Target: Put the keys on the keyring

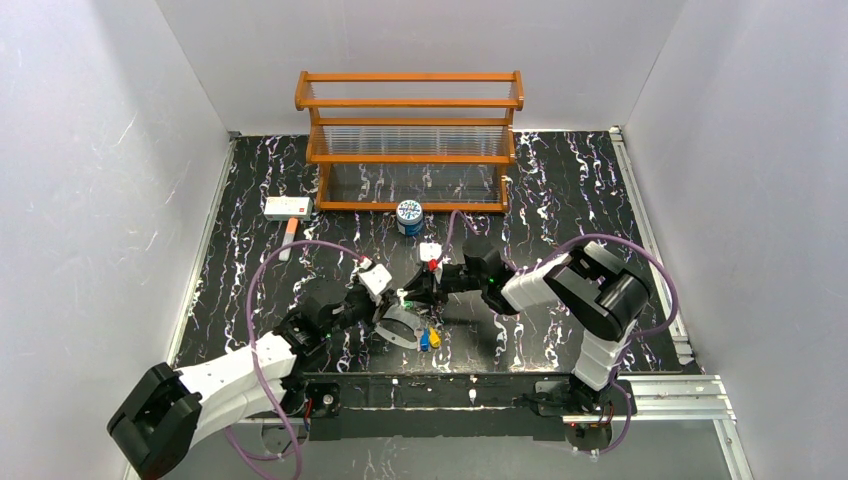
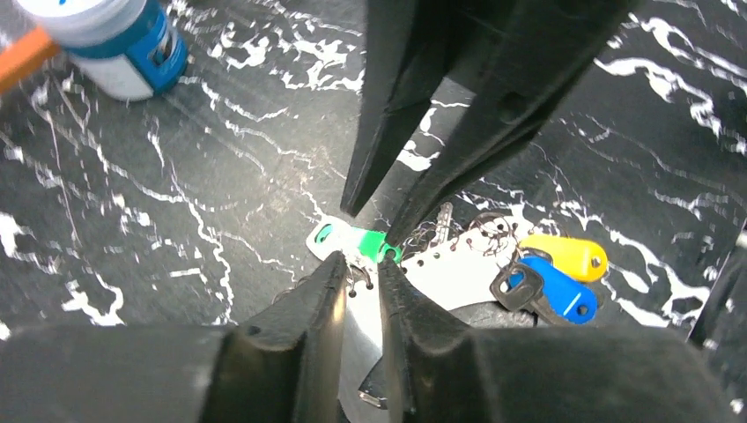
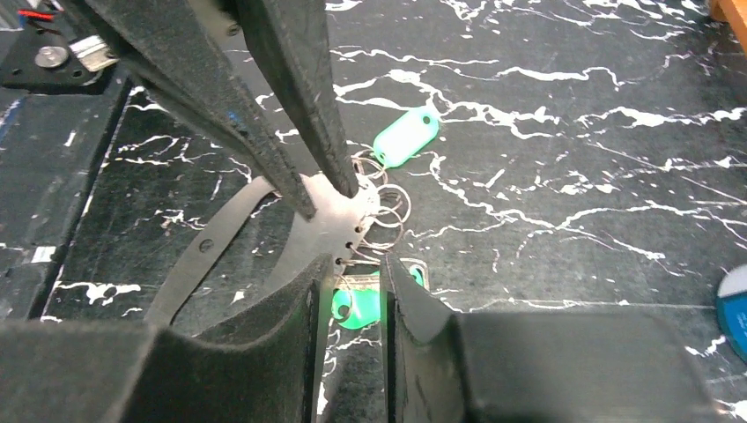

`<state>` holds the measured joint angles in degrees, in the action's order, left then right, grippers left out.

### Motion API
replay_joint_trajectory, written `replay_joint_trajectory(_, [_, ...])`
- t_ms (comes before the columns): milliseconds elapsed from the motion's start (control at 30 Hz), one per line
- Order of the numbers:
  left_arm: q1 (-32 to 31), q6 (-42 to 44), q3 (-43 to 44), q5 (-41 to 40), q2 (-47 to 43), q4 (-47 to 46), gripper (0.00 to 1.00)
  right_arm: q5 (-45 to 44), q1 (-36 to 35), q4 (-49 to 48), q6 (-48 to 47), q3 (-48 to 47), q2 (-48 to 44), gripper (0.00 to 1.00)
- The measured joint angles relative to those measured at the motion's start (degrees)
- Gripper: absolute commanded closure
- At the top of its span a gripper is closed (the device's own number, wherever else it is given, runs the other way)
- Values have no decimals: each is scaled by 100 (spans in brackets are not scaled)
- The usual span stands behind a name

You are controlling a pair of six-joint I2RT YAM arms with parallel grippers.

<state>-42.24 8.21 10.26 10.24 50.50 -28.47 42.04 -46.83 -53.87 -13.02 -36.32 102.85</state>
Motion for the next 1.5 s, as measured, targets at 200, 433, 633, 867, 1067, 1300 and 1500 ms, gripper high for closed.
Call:
replay_joint_trajectory(200, [0,-1464,144,-791,315,66,71,-455,83,155,22,2,-256,63])
replay_joint_trajectory(433, [0,-2763,804,-957,1115,376,83,-789,247,308,157,13,-511,63])
replay_joint_trajectory(633, [-17,-3442,1211,-732,1637,503,84,-892,306,442,267,63,-527,63])
replay_joint_trajectory(867, [-111,-3888,1622,-726,2153,1110,91,-907,326,466,304,66,-542,63])
replay_joint_trajectory(1067, [-223,-3928,1871,-944,2323,1740,90,-909,328,632,304,66,-542,64])
replay_joint_trajectory(1300, [-363,-3893,2159,-1300,2361,2275,81,-903,328,765,302,66,-542,64])
replay_joint_trajectory(1500, [-452,-3875,2304,-1569,2481,2533,80,-890,328,800,299,66,-542,64])
